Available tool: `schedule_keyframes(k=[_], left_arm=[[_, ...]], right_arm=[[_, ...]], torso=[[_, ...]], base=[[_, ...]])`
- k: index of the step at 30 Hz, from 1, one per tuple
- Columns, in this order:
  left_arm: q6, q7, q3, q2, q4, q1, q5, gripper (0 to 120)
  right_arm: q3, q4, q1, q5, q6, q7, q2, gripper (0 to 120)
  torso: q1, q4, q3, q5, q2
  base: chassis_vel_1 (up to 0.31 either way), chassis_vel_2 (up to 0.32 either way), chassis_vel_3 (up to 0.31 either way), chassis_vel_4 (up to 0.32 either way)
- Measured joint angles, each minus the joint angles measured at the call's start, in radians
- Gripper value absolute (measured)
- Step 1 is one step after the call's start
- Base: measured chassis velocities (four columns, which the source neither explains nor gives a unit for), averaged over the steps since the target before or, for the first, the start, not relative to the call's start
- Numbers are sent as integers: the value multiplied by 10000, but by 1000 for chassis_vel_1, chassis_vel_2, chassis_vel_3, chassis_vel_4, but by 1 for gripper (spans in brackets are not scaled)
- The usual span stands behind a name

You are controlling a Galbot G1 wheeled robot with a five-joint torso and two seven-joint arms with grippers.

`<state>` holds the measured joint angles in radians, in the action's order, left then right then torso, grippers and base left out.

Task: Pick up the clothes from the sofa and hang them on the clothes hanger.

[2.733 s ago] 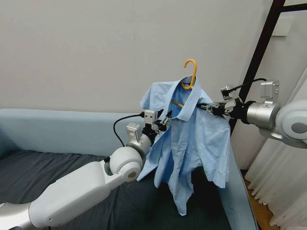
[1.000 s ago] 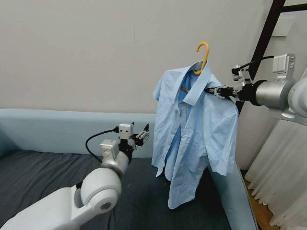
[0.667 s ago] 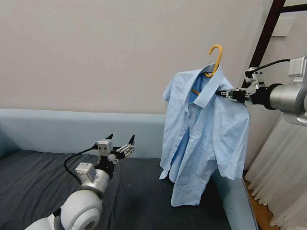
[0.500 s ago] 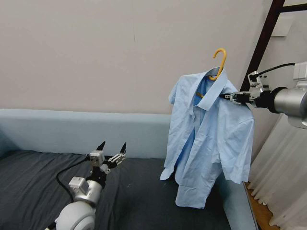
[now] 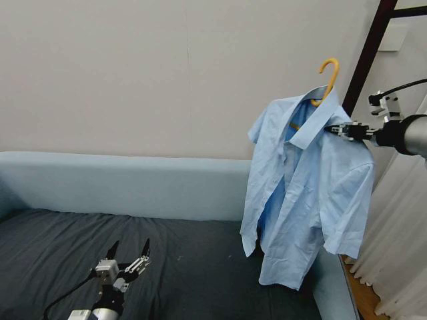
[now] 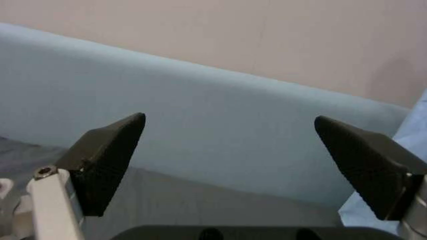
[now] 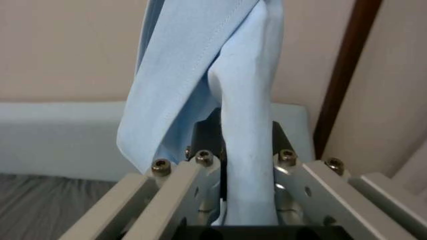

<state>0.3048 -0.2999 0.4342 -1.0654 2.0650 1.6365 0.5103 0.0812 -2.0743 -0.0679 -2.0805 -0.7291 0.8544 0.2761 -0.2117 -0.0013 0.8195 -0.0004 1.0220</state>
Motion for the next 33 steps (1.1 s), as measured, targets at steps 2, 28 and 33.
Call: schedule_keyframes(k=[2, 28, 33], left_arm=[[57, -15, 19, -83, 0, 70, -96, 100], [19, -224, -255, -1156, 94, 196, -504, 100], [17, -255, -409, -1194, 8, 71, -519, 100]], right_arm=[[1, 130, 115, -20, 19, 213, -85, 7], [-3527, 5234, 4586, 5270, -45, -1878, 2527, 7], [-4554, 5221, 5569, 5034, -50, -1135, 2216, 7]], torso=[[0, -1, 0, 0, 0], [-3, -2, 3, -2, -2], [-3, -2, 1, -3, -2]], base=[[0, 0, 0, 0], [0, 0, 0, 0], [0, 0, 0, 0]])
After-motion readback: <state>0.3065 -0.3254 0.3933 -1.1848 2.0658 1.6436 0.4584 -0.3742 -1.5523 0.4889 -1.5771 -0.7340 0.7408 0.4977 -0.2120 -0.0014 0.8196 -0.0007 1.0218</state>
